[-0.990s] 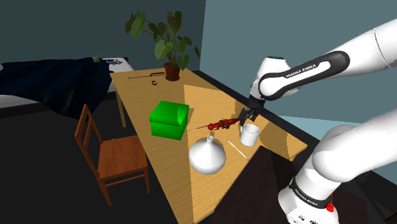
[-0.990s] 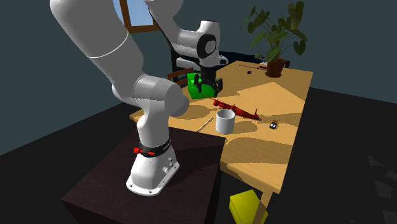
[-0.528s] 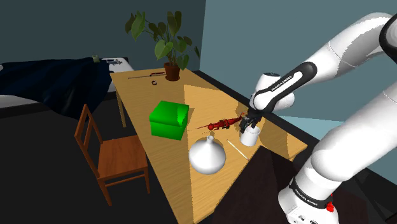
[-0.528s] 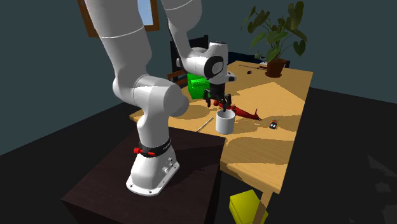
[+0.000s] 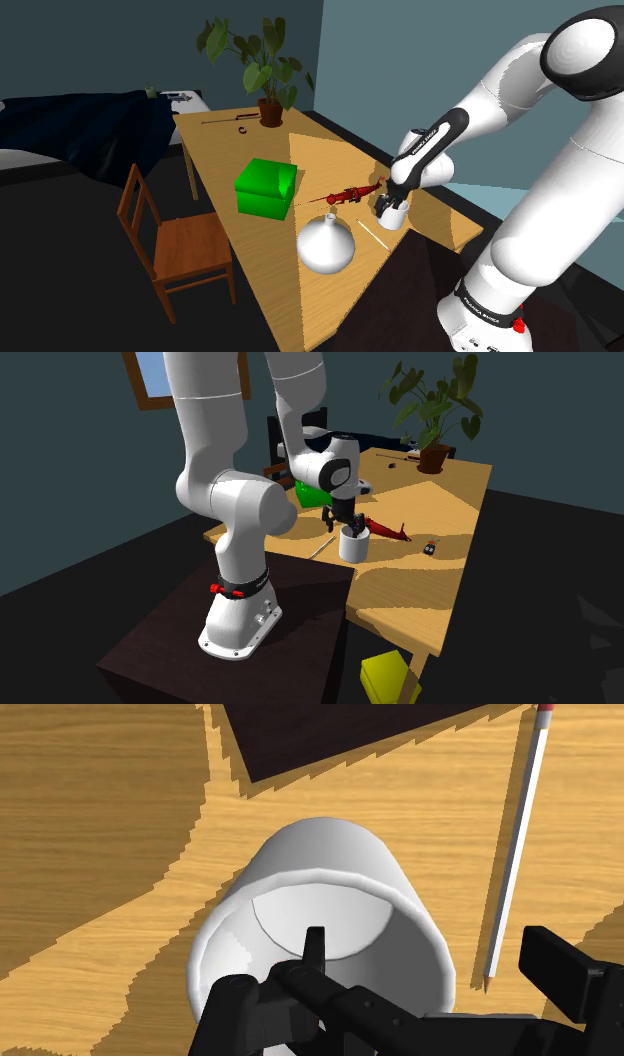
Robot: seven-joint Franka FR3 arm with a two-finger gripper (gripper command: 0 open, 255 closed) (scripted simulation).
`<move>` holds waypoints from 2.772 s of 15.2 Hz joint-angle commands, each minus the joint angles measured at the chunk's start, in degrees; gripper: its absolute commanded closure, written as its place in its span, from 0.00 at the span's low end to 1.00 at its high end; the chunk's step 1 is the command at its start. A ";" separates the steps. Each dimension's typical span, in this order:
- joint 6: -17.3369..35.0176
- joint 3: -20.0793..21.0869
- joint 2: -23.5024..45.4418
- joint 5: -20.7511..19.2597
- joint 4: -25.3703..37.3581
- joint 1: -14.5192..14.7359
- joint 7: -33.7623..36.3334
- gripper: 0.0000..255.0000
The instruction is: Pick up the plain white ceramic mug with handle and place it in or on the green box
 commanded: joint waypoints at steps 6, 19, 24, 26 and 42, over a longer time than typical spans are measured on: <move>0.84 0.01 0.84 0.95 0.00 0.27 -0.61 0.00; -0.24 0.00 -0.35 -0.50 -0.05 -0.07 0.43 1.00; -5.77 0.67 -6.01 -5.23 0.03 -1.79 3.81 1.00; -8.02 1.03 -8.14 -6.32 0.20 -2.34 4.61 1.00; -25.42 3.61 -22.02 -9.08 3.85 -4.43 7.06 1.00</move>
